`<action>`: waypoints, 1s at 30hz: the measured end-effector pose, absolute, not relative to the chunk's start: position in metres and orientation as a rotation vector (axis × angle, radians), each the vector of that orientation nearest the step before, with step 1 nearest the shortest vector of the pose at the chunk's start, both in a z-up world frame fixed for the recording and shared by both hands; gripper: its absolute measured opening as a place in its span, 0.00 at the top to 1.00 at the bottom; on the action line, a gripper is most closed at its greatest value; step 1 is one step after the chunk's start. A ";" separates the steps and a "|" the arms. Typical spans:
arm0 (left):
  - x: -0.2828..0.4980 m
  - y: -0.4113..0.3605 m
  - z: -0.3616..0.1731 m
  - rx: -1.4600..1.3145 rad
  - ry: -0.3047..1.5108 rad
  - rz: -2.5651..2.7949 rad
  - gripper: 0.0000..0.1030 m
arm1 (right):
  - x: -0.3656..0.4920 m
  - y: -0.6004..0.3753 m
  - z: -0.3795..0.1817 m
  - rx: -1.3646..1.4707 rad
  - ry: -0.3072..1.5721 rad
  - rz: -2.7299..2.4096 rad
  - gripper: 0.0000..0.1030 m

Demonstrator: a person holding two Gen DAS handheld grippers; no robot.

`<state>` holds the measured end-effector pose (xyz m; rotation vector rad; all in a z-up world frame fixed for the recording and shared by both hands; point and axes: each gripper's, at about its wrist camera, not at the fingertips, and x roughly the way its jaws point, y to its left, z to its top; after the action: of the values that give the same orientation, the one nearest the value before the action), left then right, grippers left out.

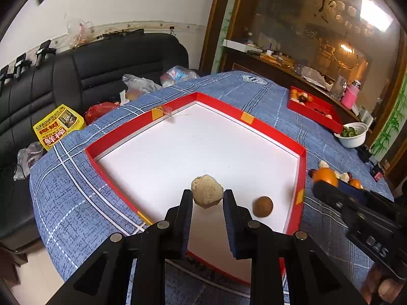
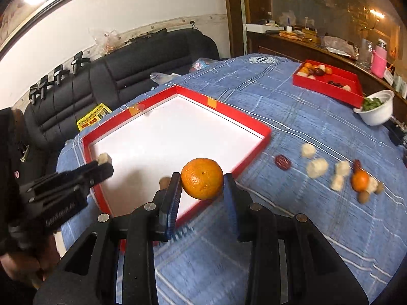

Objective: Organize fruits
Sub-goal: 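Carry the orange and pastry into the red tray and release both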

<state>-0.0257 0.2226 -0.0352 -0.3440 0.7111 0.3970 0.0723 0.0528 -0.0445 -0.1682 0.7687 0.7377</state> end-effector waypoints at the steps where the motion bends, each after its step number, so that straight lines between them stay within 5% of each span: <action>1: -0.024 0.224 -0.036 -0.342 0.714 0.403 0.77 | 0.077 0.059 -0.047 -0.168 0.773 0.734 0.68; 30: 0.004 0.250 -0.053 -0.333 0.766 0.485 0.77 | 0.141 0.114 -0.082 -0.176 0.877 0.679 0.68</action>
<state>0.0038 0.2504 -0.0527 -0.3334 0.7659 0.4849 0.1412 0.1135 -0.0819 -0.1755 0.8775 0.6790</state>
